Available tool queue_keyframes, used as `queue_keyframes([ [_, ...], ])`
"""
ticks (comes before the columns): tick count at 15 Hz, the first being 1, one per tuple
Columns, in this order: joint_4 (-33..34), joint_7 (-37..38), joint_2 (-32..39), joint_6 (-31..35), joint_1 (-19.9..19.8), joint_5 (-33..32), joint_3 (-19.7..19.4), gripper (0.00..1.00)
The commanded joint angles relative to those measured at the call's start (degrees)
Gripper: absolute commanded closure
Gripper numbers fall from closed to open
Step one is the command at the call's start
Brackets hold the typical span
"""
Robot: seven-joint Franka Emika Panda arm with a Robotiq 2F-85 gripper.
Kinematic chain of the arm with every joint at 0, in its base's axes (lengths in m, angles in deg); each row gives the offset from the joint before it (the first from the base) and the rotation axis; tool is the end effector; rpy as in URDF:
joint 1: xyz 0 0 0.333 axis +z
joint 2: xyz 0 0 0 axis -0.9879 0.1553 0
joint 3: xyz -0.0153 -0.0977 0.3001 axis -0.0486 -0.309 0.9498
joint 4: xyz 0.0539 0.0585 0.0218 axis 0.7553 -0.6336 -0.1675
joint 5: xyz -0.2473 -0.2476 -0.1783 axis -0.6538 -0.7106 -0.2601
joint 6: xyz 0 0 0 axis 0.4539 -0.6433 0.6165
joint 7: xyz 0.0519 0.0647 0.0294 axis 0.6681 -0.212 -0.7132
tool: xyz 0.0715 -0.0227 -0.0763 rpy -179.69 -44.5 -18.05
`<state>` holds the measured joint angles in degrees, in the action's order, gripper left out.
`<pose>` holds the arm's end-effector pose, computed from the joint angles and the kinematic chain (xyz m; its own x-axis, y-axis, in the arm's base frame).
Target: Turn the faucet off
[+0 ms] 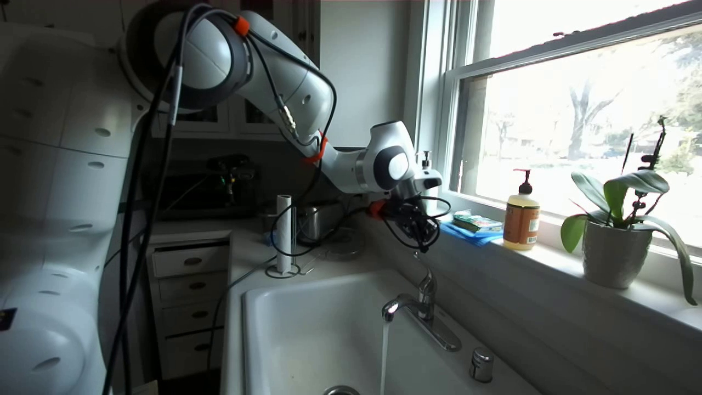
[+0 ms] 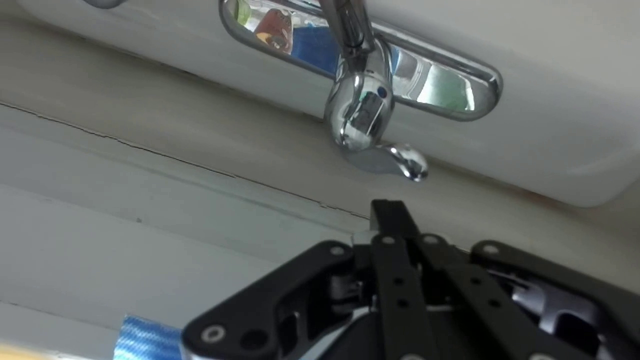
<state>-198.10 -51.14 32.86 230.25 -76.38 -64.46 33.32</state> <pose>0.6458 0.0663 0.4138 0.9084 0.1150 0.4021 0.0643 -0.9884 0.1375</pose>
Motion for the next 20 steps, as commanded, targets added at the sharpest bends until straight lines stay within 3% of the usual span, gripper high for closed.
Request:
queue_keyframes([
  [1, 1.46, 1.24, 0.73, -2.89, 1.23, -0.71, -1.03, 1.00],
  [20, -4.50, 0.26, -0.74, -8.35, 0.75, 0.33, -0.76, 1.00],
])
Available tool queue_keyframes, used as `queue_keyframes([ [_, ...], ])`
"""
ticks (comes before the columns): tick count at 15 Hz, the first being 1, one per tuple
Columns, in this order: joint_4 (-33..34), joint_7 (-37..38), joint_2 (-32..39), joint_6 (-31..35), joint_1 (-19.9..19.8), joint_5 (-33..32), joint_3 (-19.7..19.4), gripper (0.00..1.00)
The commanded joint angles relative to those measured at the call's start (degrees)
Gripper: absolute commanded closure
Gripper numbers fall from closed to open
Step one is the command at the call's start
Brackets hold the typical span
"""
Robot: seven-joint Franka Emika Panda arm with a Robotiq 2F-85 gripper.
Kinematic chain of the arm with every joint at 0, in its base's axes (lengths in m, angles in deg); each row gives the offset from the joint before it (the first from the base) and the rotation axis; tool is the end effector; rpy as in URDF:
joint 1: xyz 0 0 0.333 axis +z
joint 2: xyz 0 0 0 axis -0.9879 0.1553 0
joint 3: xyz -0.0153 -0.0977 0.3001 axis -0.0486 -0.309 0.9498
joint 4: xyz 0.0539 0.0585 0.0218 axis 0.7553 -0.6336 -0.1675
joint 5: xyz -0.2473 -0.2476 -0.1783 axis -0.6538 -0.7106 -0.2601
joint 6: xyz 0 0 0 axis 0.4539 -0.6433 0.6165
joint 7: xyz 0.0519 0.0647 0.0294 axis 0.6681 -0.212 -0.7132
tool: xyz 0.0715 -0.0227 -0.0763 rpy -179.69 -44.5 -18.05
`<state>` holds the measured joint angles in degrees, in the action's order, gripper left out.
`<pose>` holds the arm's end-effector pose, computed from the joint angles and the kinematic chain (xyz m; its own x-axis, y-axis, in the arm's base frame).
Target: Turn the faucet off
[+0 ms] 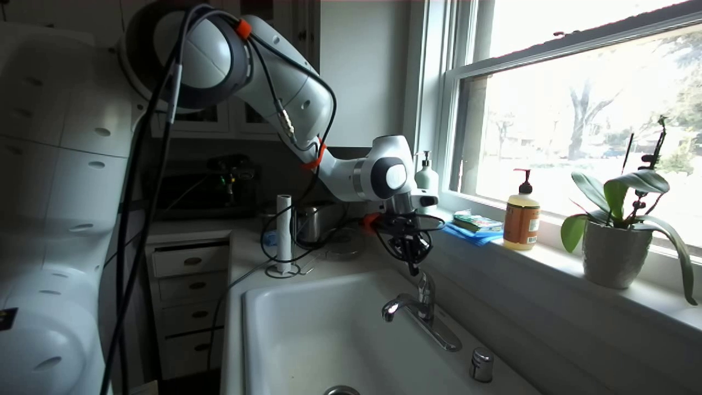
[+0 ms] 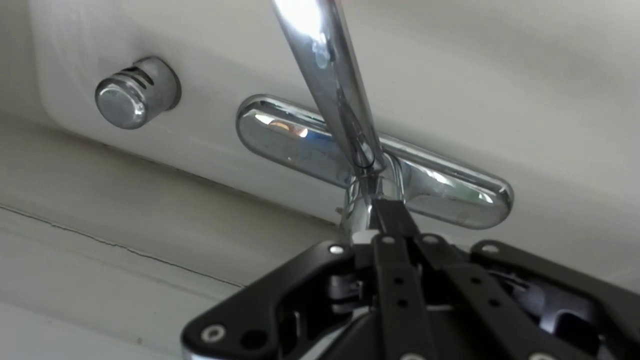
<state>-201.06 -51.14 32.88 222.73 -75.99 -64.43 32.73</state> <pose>0.6255 0.0579 0.3740 0.9677 0.0984 0.2323 0.0607 -0.9846 0.1642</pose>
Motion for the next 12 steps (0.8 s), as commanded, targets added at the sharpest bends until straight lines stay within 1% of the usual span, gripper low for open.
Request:
queue_keyframes([
  [1, -1.50, 0.19, -0.92, -0.77, 0.32, 0.37, -0.15, 1.00],
  [7, -0.91, 0.47, -1.73, -1.32, 0.46, -0.46, -0.40, 1.00],
  [11, -1.23, -0.81, -4.81, -3.22, 0.26, -0.90, -0.40, 1.00],
  [12, -1.35, -1.27, -5.98, -4.34, 0.14, -0.78, -0.29, 0.74],
])
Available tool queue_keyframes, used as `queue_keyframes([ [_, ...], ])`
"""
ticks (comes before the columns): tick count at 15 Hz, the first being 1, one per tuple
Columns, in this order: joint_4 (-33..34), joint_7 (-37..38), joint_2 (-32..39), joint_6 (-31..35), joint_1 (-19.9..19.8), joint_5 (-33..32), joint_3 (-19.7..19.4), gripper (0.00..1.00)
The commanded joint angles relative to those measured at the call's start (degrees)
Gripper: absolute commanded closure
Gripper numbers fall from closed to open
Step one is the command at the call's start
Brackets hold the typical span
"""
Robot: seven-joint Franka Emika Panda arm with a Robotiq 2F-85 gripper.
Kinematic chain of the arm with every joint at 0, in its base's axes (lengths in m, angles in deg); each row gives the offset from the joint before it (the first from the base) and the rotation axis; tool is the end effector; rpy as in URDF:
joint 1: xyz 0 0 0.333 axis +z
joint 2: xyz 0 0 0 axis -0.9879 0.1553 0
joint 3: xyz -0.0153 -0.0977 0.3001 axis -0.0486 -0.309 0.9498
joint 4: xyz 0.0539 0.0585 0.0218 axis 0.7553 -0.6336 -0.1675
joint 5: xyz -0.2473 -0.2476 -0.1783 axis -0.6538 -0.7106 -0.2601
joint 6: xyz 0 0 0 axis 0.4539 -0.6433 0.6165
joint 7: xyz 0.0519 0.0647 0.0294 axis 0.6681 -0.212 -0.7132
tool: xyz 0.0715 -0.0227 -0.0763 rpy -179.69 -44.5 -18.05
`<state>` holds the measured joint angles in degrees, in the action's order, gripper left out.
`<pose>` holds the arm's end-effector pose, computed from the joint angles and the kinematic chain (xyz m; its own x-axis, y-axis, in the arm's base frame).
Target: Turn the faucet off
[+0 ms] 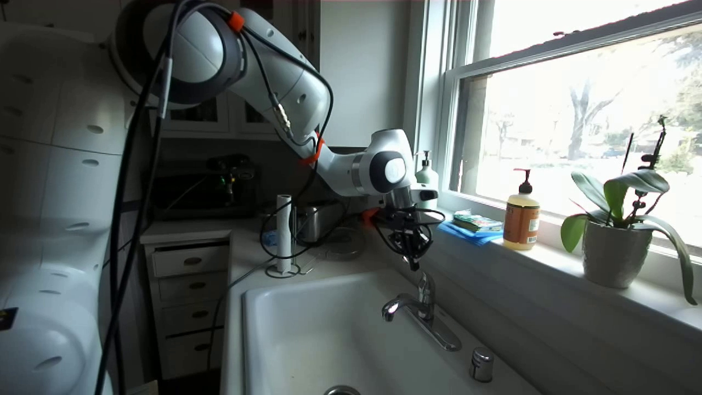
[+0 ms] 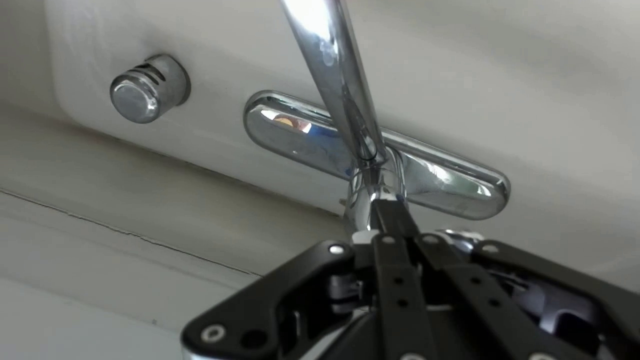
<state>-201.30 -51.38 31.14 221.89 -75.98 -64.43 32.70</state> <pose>0.6219 0.0569 0.3895 0.9649 0.0996 0.2432 0.0594 -0.9841 0.1672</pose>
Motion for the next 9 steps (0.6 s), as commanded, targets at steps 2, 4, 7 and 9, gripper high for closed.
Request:
queue_keyframes([
  [2, -1.57, -3.48, -6.77, -6.10, -0.36, 0.66, 0.37, 0.67],
  [4, -2.01, -5.56, -9.32, -8.51, -0.66, 1.49, 0.71, 0.53],
  [7, -2.36, -7.00, -12.71, -13.57, -0.99, 2.30, 0.82, 0.33],
  [9, -2.96, -8.32, -14.91, -16.52, -1.33, 3.31, 0.76, 0.19],
])
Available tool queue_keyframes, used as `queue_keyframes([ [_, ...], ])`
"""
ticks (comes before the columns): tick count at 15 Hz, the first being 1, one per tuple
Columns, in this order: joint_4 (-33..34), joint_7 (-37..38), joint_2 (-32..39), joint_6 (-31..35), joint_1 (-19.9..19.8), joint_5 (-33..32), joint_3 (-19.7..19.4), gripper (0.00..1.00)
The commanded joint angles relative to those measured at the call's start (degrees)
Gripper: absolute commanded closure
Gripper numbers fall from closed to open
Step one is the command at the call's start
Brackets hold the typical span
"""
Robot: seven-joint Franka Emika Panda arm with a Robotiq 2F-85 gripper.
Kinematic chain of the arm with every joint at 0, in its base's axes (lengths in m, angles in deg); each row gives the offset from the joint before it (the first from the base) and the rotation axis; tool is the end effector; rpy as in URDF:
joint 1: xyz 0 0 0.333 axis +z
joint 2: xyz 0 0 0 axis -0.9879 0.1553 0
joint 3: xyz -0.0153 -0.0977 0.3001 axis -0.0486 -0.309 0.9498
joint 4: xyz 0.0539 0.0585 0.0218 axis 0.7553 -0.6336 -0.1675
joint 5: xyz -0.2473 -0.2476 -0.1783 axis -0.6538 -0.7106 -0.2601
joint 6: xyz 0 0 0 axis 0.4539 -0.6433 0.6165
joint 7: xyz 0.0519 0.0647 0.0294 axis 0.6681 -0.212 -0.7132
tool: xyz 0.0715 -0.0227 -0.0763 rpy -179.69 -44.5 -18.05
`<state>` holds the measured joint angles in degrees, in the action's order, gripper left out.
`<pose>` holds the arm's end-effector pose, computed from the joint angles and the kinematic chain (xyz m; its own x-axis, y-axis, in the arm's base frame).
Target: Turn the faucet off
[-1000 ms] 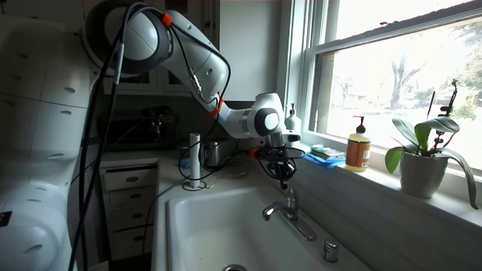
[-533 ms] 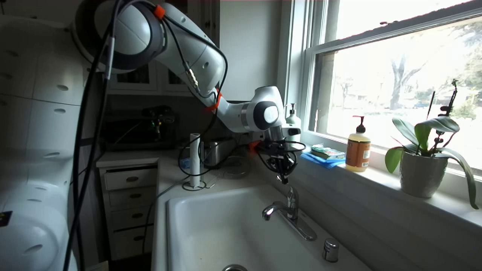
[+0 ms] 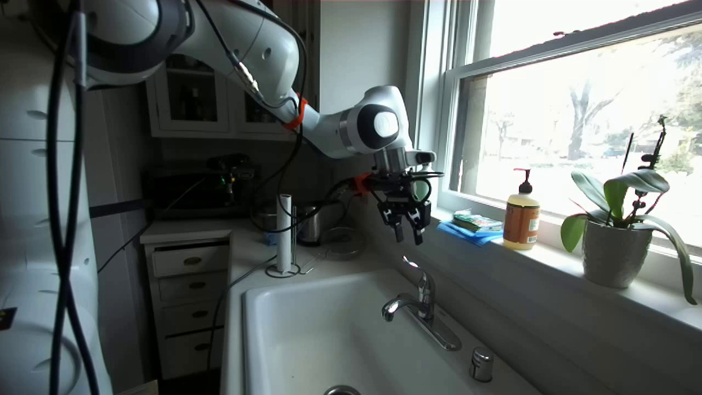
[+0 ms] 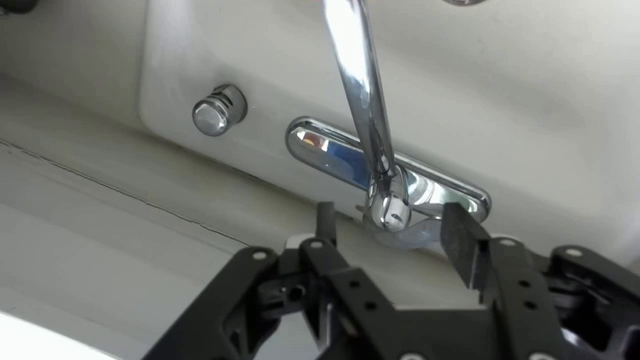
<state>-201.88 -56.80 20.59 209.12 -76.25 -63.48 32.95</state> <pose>0.5836 0.0460 0.4729 0.9726 0.1416 0.1842 0.1037 -0.9740 0.2012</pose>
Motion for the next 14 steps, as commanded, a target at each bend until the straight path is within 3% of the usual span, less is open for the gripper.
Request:
queue_keyframes([
  [1, -2.83, -3.34, -5.41, -5.36, -1.26, 2.79, 0.42, 0.12],
  [2, -3.03, -4.17, -6.23, -6.67, -1.45, 3.09, 0.33, 0.04],
  [4, -3.70, -5.59, -7.95, -8.38, -1.94, 3.86, 0.06, 0.00],
  [13, -6.17, -8.45, -13.36, -15.10, -3.20, 7.51, -0.68, 0.00],
  [14, -4.36, -6.31, -11.00, -13.68, -3.19, 6.07, -0.17, 0.00],
])
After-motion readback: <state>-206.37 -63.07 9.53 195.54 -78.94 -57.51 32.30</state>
